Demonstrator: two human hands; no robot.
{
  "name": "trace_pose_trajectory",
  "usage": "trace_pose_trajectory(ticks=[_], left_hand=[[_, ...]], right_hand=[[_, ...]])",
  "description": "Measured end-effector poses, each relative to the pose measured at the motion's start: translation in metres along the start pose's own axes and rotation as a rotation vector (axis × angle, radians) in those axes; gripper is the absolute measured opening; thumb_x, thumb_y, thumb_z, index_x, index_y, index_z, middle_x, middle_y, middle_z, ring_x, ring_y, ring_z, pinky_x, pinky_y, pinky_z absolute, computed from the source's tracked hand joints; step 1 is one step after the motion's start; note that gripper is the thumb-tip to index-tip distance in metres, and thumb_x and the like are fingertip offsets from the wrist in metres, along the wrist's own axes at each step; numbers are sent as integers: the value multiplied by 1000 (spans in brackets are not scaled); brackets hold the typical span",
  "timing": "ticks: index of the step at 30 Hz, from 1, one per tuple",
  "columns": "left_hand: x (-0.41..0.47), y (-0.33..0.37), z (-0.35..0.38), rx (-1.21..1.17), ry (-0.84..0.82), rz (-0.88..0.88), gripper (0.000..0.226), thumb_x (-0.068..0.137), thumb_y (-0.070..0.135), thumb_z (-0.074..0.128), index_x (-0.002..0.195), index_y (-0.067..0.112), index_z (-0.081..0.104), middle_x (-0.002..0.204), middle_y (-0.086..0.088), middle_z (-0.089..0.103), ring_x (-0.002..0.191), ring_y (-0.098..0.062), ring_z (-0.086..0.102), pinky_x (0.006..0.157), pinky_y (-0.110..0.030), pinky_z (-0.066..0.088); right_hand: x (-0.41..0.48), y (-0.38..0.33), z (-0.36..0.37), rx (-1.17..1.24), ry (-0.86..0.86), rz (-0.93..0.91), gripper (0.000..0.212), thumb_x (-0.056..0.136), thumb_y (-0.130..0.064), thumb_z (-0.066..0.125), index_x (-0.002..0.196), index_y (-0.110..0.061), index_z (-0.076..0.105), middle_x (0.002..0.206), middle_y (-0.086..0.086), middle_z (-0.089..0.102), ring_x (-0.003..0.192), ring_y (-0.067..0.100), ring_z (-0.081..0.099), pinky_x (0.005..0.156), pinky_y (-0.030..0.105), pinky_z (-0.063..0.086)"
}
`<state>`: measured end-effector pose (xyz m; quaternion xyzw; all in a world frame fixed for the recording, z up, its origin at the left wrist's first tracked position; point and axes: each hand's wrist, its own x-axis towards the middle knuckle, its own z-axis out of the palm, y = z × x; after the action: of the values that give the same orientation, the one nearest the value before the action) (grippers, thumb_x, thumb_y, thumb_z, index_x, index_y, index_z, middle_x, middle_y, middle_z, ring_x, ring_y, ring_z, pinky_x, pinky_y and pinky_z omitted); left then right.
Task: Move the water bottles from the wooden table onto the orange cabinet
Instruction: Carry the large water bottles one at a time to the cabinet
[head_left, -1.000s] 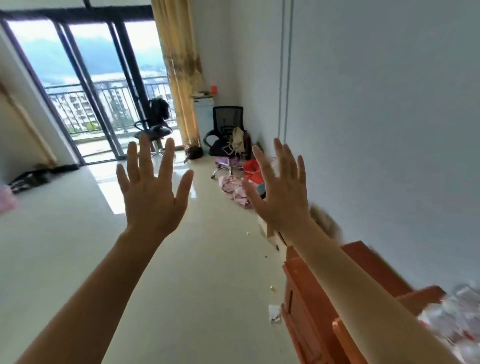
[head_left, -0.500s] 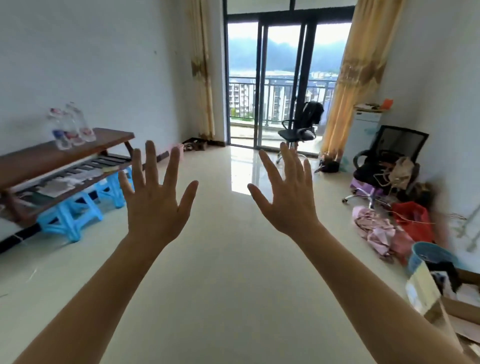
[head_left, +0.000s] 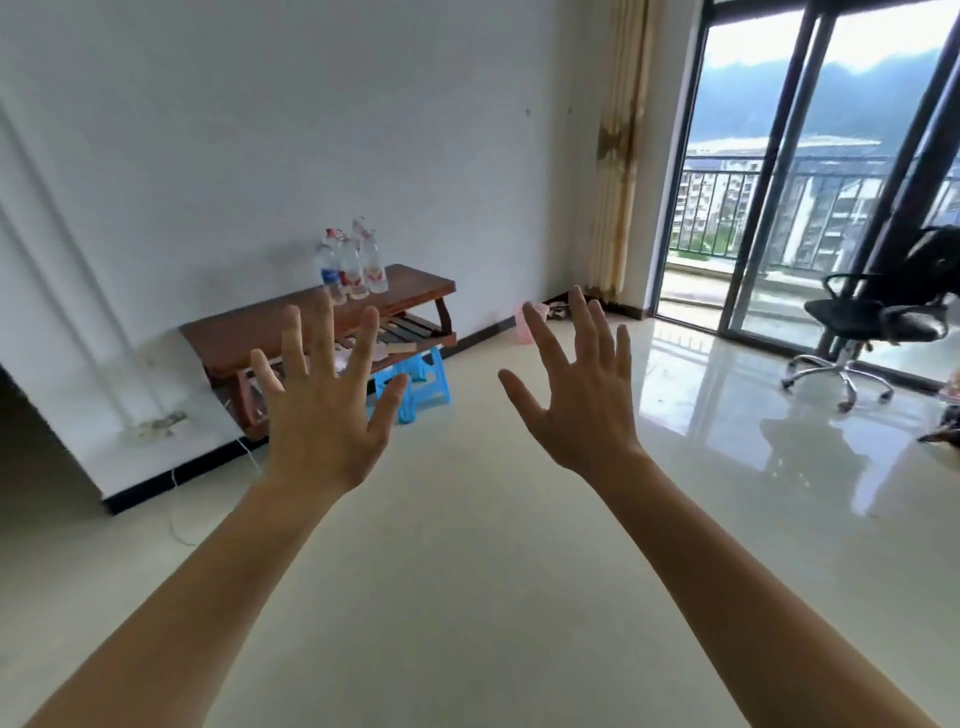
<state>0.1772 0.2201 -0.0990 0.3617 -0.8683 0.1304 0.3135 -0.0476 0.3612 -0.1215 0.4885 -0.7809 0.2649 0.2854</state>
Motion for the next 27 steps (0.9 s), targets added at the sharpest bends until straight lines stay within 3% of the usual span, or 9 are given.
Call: trace_pose_trajectory(ticks=[6, 13, 16, 27], left_hand=[[87, -73, 77, 80, -22, -138, 70, 99, 64, 22, 160, 33, 8, 168, -11, -4, 153, -41, 1, 111, -75, 15], [177, -181, 186, 126, -62, -265, 72, 97, 69, 11, 160, 34, 3, 168, -8, -7, 154, -38, -3, 113, -73, 13], [237, -232, 235, 112, -98, -294, 75, 95, 73, 9, 159, 36, -3, 168, -8, -10, 154, -38, -4, 114, -73, 12], [417, -319, 417, 93, -203, -272, 82, 94, 75, 17, 160, 29, -3, 168, -10, -8, 153, -40, 1, 111, -73, 16]], right_hand=[[126, -21, 122, 134, -48, -144, 71, 100, -66, 35, 162, -38, 16, 170, 13, 1, 157, 34, 4, 125, 59, 5], [231, -66, 281, 170, -141, -213, 72, 98, -72, 22, 160, -42, 4, 171, 11, -3, 157, 34, -2, 123, 65, 8], [294, -86, 344, 147, -193, -172, 75, 95, -77, 13, 160, -43, 1, 171, 9, -7, 157, 34, -5, 122, 66, 8], [461, -64, 537, 155, -221, -53, 80, 91, -81, 22, 157, -49, -10, 170, 7, -13, 156, 33, -9, 123, 64, 4]])
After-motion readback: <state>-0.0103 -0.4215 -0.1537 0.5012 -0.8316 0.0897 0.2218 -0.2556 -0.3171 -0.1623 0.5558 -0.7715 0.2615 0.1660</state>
